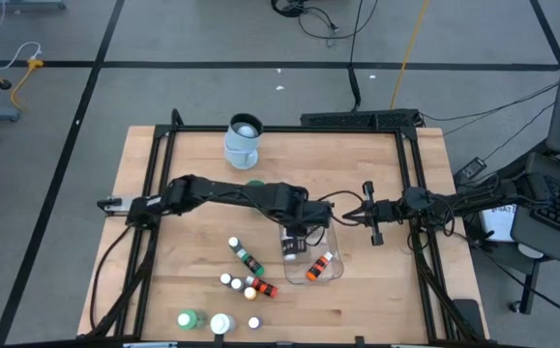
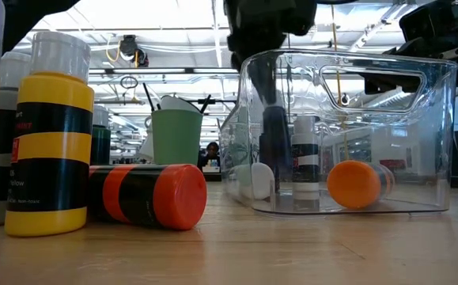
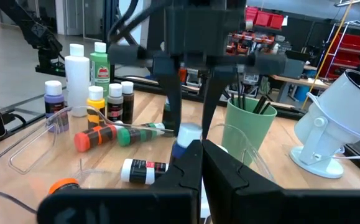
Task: Pick & Place Paint Supplies
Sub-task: Put the small blue paint bottle into the transparent bin
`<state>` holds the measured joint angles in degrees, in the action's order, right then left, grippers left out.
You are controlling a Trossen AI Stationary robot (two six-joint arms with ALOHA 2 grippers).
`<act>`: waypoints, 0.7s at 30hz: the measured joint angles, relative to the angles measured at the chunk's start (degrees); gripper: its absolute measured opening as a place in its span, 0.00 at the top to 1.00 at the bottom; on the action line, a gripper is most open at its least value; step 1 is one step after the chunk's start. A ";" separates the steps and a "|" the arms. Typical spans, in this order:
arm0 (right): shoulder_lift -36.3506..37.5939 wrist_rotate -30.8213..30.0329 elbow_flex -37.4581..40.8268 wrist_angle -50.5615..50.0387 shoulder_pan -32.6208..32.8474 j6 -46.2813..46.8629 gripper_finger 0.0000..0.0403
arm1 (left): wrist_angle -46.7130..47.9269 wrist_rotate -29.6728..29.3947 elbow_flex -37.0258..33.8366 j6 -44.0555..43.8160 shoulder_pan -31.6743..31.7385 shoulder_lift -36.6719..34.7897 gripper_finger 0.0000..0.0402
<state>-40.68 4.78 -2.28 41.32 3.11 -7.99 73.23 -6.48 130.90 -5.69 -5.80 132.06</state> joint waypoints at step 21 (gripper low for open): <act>-0.05 0.00 0.00 0.00 -0.01 0.00 0.99 | -1.34 -0.25 -0.47 -2.31 0.70 3.64 0.73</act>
<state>-40.74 4.78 -2.28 41.32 3.10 -7.99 71.89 -6.73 130.43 -8.00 -5.10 135.70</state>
